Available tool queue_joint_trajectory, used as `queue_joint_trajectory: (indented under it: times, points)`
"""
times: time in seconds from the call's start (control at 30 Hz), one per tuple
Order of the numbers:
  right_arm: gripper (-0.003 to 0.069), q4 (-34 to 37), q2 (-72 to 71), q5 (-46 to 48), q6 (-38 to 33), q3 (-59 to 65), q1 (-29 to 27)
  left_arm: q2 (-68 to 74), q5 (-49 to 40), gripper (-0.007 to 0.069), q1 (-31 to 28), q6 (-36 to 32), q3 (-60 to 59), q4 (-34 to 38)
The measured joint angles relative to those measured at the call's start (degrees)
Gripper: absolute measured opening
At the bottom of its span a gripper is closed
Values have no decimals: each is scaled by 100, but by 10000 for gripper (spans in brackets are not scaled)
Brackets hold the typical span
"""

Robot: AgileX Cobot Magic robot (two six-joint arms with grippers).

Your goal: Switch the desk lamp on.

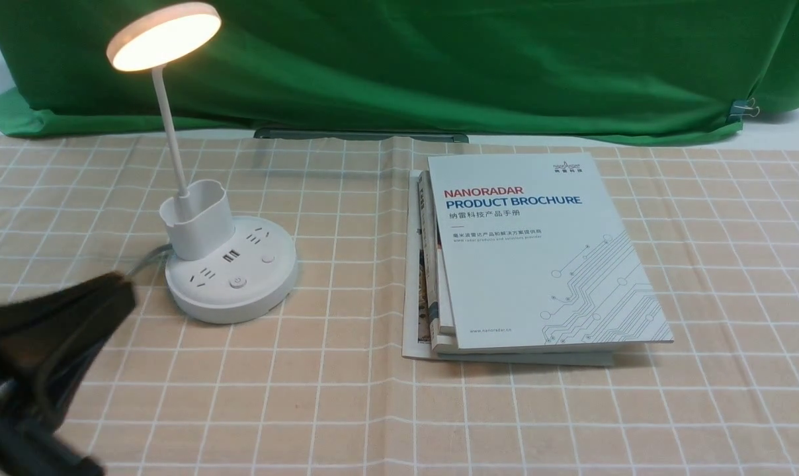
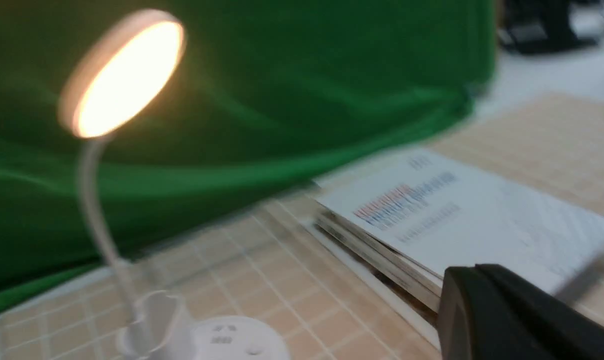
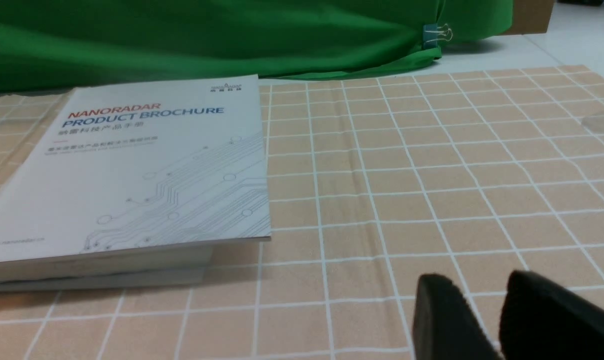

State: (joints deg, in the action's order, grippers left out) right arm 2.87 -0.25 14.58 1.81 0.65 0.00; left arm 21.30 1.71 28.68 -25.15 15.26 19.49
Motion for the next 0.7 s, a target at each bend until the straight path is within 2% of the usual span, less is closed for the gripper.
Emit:
queue_joint_trajectory:
  times: [0.03, 0.07, 0.13, 0.3, 0.53, 0.7]
  points:
    - [239, 0, 0, 0, 0, 0, 0, -53, 0, 1, -15, 20, -59, -6]
    - [239, 0, 0, 0, 0, 0, 0, -551, 385, 1, -215, 309, -621, -175]
    - [239, 0, 0, 0, 0, 0, 0, -882, 566, 1, -438, 737, -1005, -364]
    - [239, 0, 0, 0, 0, 0, 0, -1913, 437, 1, -1382, 2100, -1547, -814]
    - [239, 0, 0, 2, 4, 0, 0, -2125, -395, 1, -2342, 2380, -1547, -878]
    - [239, 0, 0, 2, 4, 0, 0, -2132, -1106, 1, -2429, 2866, -1547, -1070]
